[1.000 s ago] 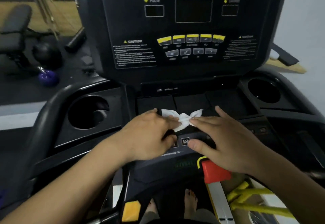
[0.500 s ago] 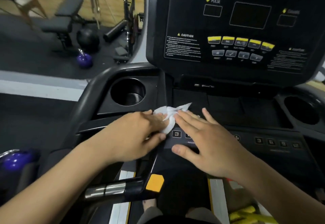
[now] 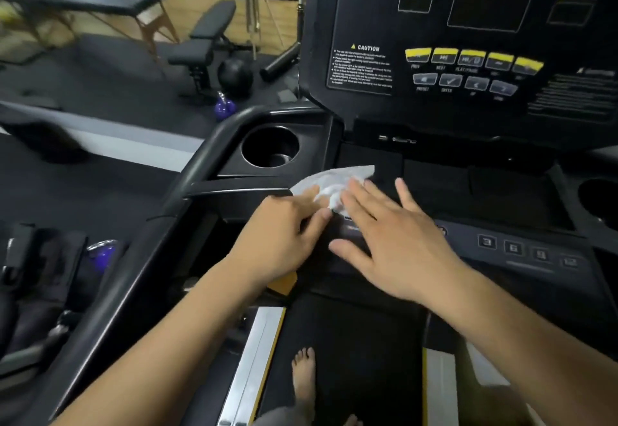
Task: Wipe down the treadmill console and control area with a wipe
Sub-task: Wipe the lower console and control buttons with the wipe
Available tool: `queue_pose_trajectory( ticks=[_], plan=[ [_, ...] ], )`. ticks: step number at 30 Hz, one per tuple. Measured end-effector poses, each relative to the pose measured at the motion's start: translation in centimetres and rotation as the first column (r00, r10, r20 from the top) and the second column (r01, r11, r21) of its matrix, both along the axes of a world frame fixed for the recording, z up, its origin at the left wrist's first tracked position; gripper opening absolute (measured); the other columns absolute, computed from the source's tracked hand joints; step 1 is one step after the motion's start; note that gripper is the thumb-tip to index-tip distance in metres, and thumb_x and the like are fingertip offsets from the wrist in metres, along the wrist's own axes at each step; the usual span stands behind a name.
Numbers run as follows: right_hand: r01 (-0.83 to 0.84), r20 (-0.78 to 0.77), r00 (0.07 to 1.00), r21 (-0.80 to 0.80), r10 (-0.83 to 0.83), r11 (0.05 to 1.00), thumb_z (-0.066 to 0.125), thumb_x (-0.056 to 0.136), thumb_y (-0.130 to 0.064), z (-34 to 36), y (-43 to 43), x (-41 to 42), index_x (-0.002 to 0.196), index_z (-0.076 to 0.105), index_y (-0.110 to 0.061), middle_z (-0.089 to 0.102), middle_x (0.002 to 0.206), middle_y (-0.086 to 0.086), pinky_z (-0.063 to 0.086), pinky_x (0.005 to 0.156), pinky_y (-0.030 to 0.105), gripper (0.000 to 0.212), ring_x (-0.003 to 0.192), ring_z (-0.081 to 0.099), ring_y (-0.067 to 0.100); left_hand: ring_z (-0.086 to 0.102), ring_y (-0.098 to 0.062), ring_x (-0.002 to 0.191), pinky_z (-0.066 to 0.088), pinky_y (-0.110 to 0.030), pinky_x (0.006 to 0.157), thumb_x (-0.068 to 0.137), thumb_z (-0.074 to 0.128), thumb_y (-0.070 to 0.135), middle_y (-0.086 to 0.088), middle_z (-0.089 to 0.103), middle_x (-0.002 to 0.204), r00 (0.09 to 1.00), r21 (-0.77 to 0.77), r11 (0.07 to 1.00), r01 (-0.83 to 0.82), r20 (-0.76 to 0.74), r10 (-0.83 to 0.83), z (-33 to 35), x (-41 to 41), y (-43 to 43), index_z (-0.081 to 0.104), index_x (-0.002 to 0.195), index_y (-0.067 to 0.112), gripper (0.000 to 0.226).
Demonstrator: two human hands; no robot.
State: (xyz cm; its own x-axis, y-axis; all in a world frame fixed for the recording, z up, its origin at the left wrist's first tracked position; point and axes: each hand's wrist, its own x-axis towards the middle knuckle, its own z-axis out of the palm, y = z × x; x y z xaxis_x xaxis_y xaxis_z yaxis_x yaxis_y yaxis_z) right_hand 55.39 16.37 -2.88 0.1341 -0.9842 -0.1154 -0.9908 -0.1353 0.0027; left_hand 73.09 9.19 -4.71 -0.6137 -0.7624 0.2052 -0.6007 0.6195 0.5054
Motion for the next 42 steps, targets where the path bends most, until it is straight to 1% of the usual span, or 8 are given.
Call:
queue_pose_trajectory(
  ticks=[3, 6, 13, 18, 22, 27, 36, 42],
  plan=[
    [-0.127, 0.069, 0.989, -0.029, 0.128, 0.992, 0.015, 0.091, -0.071, -1.5, 4.0, 1.7, 0.148, 0.034, -0.012, 0.025, 0.158, 0.006, 0.011, 0.118, 0.054, 0.085, 0.147, 0.020, 0.020, 0.072, -0.018, 0.071, 0.047, -0.028, 0.063, 0.089, 0.047, 0.050, -0.007, 0.075, 0.078, 0.986, 0.014, 0.987, -0.162, -0.042, 0.162, -0.1, 1.6, 3.0, 0.077, 0.090, 0.013, 0.048],
    [-0.184, 0.076, 0.980, -0.022, 0.185, 0.983, 0.022, 0.092, -0.069, -2.8, 6.2, 2.6, 0.141, 0.046, -0.009, 0.039, 0.151, 0.009, 0.022, 0.114, 0.058, 0.081, 0.142, 0.035, 0.023, 0.070, -0.015, 0.069, 0.048, -0.020, 0.063, 0.083, 0.061, 0.045, -0.006, 0.077, 0.089, 0.963, 0.055, 0.963, -0.264, -0.038, 0.266, -0.3, 2.7, 4.4, 0.079, 0.090, 0.012, 0.039],
    [0.026, 0.052, 0.998, -0.014, -0.025, 1.000, 0.004, 0.093, -0.065, -1.0, 2.5, 0.4, 0.155, 0.011, -0.021, 0.001, 0.163, -0.005, -0.007, 0.117, 0.058, 0.076, 0.149, -0.004, 0.010, 0.063, -0.024, 0.070, 0.049, -0.033, 0.067, 0.085, 0.065, 0.021, -0.003, 0.068, 0.077, 0.970, -0.010, 0.971, -0.240, -0.047, 0.239, -0.6, -0.9, 3.4, 0.066, 0.117, 0.014, 0.033],
    [-0.016, 0.061, 0.998, -0.046, 0.019, 0.999, 0.008, 0.093, -0.068, -2.7, 6.2, 2.1, 0.154, 0.014, -0.020, 0.006, 0.162, -0.002, 0.000, 0.117, 0.059, 0.078, 0.149, 0.001, 0.015, 0.066, -0.026, 0.079, 0.054, -0.039, 0.068, 0.085, 0.061, 0.020, 0.004, 0.059, 0.125, 0.995, -0.091, 0.990, -0.104, -0.022, 0.102, -1.4, 0.2, 4.5, 0.062, 0.117, 0.018, 0.032],
    [-0.025, 0.072, 0.997, -0.053, 0.029, 0.998, 0.014, 0.095, -0.067, -3.2, 7.7, 1.9, 0.147, 0.038, -0.019, 0.027, 0.157, -0.002, 0.011, 0.115, 0.064, 0.074, 0.146, 0.020, 0.015, 0.070, -0.029, 0.089, 0.058, -0.038, 0.066, 0.088, 0.061, 0.028, 0.011, 0.054, 0.132, 0.998, -0.185, 0.982, -0.028, 0.052, 0.038, -1.9, 2.2, 5.5, 0.062, 0.113, 0.023, 0.026],
    [0.139, 0.051, 0.989, -0.055, -0.136, 0.989, 0.001, 0.092, -0.065, -1.4, 3.3, 0.9, 0.154, 0.016, -0.025, 0.003, 0.163, -0.007, -0.007, 0.116, 0.059, 0.076, 0.149, -0.003, 0.009, 0.060, -0.037, 0.113, 0.053, -0.043, 0.080, 0.101, 0.046, 0.023, -0.004, 0.031, 0.159, 0.979, -0.151, 0.989, -0.011, 0.202, 0.041, -1.1, -0.2, 2.5, 0.044, 0.146, 0.019, 0.045],
    [0.042, 0.067, 0.997, -0.041, -0.039, 0.998, 0.020, 0.095, -0.066, -3.3, 7.1, 3.3, 0.149, 0.029, -0.032, 0.021, 0.160, -0.007, 0.008, 0.114, 0.066, 0.066, 0.149, 0.009, 0.015, 0.069, -0.038, 0.079, 0.051, -0.036, 0.054, 0.090, 0.057, 0.022, -0.006, 0.065, 0.124, 0.980, -0.145, 0.988, 0.052, 0.196, -0.023, -2.6, 3.8, 3.8, 0.060, 0.129, 0.019, 0.039],
    [0.223, 0.017, 0.975, -0.035, -0.222, 0.974, 0.007, 0.095, -0.065, -1.6, 3.0, 2.0, 0.154, 0.010, -0.030, 0.000, 0.163, -0.007, -0.007, 0.116, 0.060, 0.068, 0.149, -0.008, 0.013, 0.061, -0.036, 0.098, 0.038, -0.033, 0.063, 0.100, 0.045, 0.028, -0.017, 0.036, 0.151, 0.958, -0.188, 0.982, 0.031, 0.284, 0.024, -1.6, -0.3, 1.6, 0.036, 0.149, 0.023, 0.050]
  ],
)
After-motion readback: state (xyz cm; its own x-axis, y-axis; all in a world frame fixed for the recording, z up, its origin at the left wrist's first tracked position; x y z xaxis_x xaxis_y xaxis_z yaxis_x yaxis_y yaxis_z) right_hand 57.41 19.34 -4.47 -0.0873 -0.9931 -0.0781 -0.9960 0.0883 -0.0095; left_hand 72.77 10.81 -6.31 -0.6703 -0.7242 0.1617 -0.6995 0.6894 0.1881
